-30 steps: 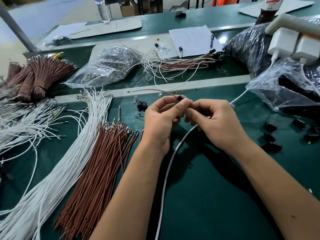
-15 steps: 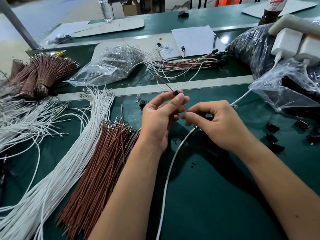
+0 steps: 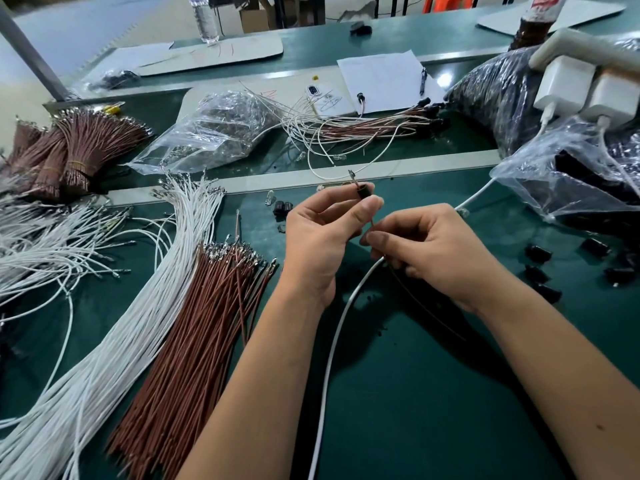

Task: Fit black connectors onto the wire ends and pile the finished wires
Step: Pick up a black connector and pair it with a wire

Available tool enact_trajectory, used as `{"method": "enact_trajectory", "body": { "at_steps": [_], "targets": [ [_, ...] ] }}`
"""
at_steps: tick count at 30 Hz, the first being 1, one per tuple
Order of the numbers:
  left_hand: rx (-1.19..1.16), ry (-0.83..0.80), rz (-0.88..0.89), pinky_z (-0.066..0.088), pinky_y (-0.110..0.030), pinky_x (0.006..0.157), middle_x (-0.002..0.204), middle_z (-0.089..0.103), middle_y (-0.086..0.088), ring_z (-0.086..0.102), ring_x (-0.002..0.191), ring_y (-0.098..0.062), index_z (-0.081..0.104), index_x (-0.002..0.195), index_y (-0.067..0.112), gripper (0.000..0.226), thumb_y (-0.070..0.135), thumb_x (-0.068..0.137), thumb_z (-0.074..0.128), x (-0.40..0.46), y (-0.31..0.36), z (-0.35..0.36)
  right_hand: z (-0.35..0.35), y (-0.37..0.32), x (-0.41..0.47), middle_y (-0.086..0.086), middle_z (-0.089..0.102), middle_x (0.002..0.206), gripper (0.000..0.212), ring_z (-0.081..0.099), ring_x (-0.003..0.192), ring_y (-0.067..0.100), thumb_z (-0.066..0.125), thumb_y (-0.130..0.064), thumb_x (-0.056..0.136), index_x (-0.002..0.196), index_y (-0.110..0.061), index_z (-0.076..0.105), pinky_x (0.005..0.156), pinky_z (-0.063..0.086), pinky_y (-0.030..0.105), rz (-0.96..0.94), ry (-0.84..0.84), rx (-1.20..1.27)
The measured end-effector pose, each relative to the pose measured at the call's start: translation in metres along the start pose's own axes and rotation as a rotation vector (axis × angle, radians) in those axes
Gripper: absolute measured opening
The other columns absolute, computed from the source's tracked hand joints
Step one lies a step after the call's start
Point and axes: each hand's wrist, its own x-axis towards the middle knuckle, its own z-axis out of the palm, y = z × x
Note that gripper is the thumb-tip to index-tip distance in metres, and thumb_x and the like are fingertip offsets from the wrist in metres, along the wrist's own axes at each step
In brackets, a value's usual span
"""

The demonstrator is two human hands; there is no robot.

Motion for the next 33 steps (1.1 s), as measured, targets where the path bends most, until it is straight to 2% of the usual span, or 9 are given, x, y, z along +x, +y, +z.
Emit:
{"method": "enact_trajectory", "body": {
  "at_steps": [4,7,10,17,22,28,33],
  "targets": [
    [0.021,0.003,0.020,0.054,-0.024,0.070,0.094,0.075,-0.020,0.066,0.073,-0.015,0.076,0.098,0.007,0.023,0.005,0.076,0.081,0.0007,0.0002,0.0001,-0.0004,-0.0018,-0.0009,0.005,0.070,0.068,0.008,0.051,0.055,0.011,0.080,-0.020,0.089,0.082,-0.016,0.081,0.043,0.035,0.015,0.051,0.010,0.044],
    [0.016,0.001,0.026,0.053,-0.022,0.067,0.094,0.076,-0.019,0.064,0.067,-0.014,0.075,0.101,0.009,0.031,0.014,0.072,0.083,0.0013,0.0014,-0.0006,-0.0015,-0.0026,-0.0004,0.007,0.069,0.067,0.009,0.049,0.054,0.014,0.081,-0.019,0.086,0.082,-0.011,0.080,0.041,0.034,0.017,0.080,0.011,0.087],
    [0.001,-0.021,-0.009,0.052,-0.022,0.071,0.093,0.077,-0.012,0.063,0.070,-0.012,0.074,0.103,0.009,0.036,0.022,0.070,0.081,0.0019,0.0019,-0.0029,-0.0011,-0.0031,-0.0012,0.011,0.068,0.069,0.015,0.049,0.053,0.012,0.081,-0.019,0.084,0.084,-0.005,0.078,0.040,0.032,0.017,0.100,0.002,0.122],
    [-0.141,-0.049,-0.093,0.055,-0.018,0.067,0.090,0.076,-0.011,0.067,0.071,-0.014,0.072,0.099,0.003,0.027,0.014,0.076,0.074,0.0032,0.0038,-0.0059,-0.0022,-0.0038,-0.0016,0.012,0.068,0.068,0.013,0.048,0.049,0.008,0.077,-0.013,0.088,0.086,0.000,0.077,0.038,0.030,0.017,0.108,-0.023,0.133],
    [-0.108,-0.060,-0.060,0.057,-0.023,0.069,0.089,0.077,-0.012,0.070,0.072,-0.016,0.074,0.095,0.004,0.025,0.013,0.072,0.077,0.0028,0.0025,-0.0063,0.0000,-0.0063,-0.0024,0.014,0.075,0.080,0.030,0.050,0.053,0.010,0.070,-0.041,0.085,0.091,-0.014,0.081,0.038,0.028,0.016,0.106,-0.008,0.212],
    [-0.083,-0.066,-0.031,0.056,-0.023,0.067,0.089,0.076,-0.015,0.070,0.071,-0.018,0.072,0.097,0.001,0.029,0.012,0.071,0.078,0.0019,0.0023,-0.0051,0.0027,-0.0047,-0.0021,0.010,0.073,0.076,0.028,0.048,0.052,0.009,0.073,-0.041,0.083,0.089,-0.014,0.081,0.040,0.029,0.015,0.075,-0.006,0.195],
    [-0.054,-0.095,0.008,0.057,-0.027,0.070,0.086,0.075,-0.018,0.069,0.072,-0.020,0.075,0.092,0.005,0.025,0.013,0.069,0.081,0.0006,0.0037,-0.0035,0.0024,-0.0034,-0.0010,0.009,0.070,0.070,0.038,0.044,0.049,0.008,0.082,-0.043,0.071,0.085,-0.007,0.079,0.039,0.027,0.015,0.067,0.014,0.216]
  ]
}}
